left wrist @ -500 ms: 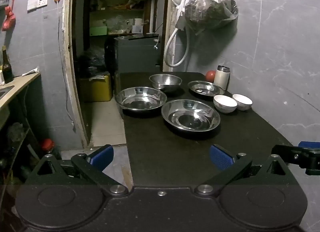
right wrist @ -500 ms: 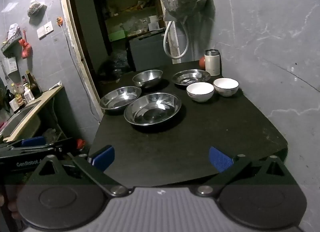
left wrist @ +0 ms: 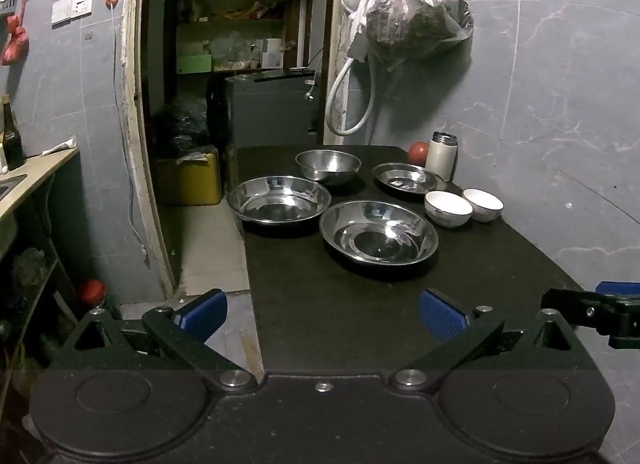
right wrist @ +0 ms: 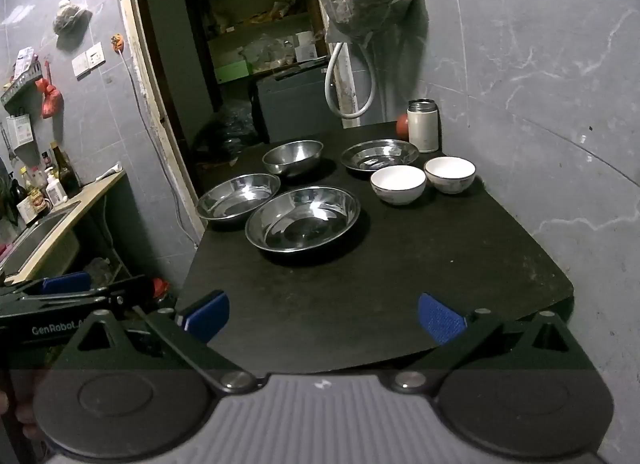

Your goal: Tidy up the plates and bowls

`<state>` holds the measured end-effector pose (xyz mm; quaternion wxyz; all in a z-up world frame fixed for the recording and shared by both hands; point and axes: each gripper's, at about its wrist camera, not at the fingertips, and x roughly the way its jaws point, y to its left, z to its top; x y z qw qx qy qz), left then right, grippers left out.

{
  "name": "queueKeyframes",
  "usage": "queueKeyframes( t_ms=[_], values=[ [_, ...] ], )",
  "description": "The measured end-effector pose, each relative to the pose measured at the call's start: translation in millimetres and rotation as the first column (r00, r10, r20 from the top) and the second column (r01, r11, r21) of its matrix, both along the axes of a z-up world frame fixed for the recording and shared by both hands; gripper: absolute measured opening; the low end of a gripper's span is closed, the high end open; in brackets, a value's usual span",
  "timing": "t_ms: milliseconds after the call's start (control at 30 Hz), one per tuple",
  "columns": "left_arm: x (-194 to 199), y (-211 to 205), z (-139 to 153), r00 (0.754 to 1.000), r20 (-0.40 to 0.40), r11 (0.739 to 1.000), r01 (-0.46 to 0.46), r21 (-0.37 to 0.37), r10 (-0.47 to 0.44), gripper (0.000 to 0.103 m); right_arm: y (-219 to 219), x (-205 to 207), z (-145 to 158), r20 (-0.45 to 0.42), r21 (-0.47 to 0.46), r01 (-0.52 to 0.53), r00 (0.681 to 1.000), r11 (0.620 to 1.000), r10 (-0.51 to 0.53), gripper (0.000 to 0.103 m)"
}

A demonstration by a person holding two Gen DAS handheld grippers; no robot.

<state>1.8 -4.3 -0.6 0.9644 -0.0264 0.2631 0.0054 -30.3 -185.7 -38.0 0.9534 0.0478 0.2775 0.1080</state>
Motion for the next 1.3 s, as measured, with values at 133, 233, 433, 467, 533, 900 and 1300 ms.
queueKeyframes(
  t_ms=[133, 233, 433, 467, 533, 900, 1300],
  values=[
    [-0.4, 0.7, -0.5, 1.0, 0.001, 1.0, 0.001, 0.0, -0.001, 0.102, -0.2, -0.1, -0.1, -0.001, 0.0, 0.001, 1.0, 1.0, -0.001, 0.103],
    [0.1, 1.7, -0.2, 1.0, 0.0, 1.0, 0.001, 0.001, -0.001, 0.102, -0.3, -0.2, 0.0, -0.001, -0.001, 0.001, 1.0, 1.0, -0.001, 0.103],
    [0.5, 1.8, -0.3, 1.0, -0.002, 1.0, -0.001, 0.002, 0.001, 0.102, 0.6, -0.3, -0.6, -0.002, 0.001, 0.0, 1.0, 1.0, 0.0, 0.103],
    [0.1, 2.0, -0.8, 1.0, -0.001, 1.0, 0.0, 0.003, 0.0, 0.102, 0.5, -0.5, -0.4, -0.002, 0.001, 0.0, 1.0, 1.0, 0.0, 0.103],
    [0.7, 1.8, -0.7, 1.0, -0.002, 1.0, -0.001, 0.004, 0.001, 0.102, 0.3, -0.5, -0.5, -0.002, 0.001, 0.001, 1.0, 1.0, -0.001, 0.103],
    [1.6, 1.2, -3.0, 1.0, -0.005, 1.0, -0.002, 0.009, 0.002, 0.102, 0.0, -0.1, -0.4, -0.002, 0.001, 0.001, 1.0, 1.0, -0.001, 0.103],
    [3.1, 4.4, -6.2, 1.0, -0.014, 1.0, -0.001, 0.015, 0.001, 0.102, 0.8, 0.9, -1.5, -0.004, 0.001, 0.002, 1.0, 1.0, -0.002, 0.103]
  ],
)
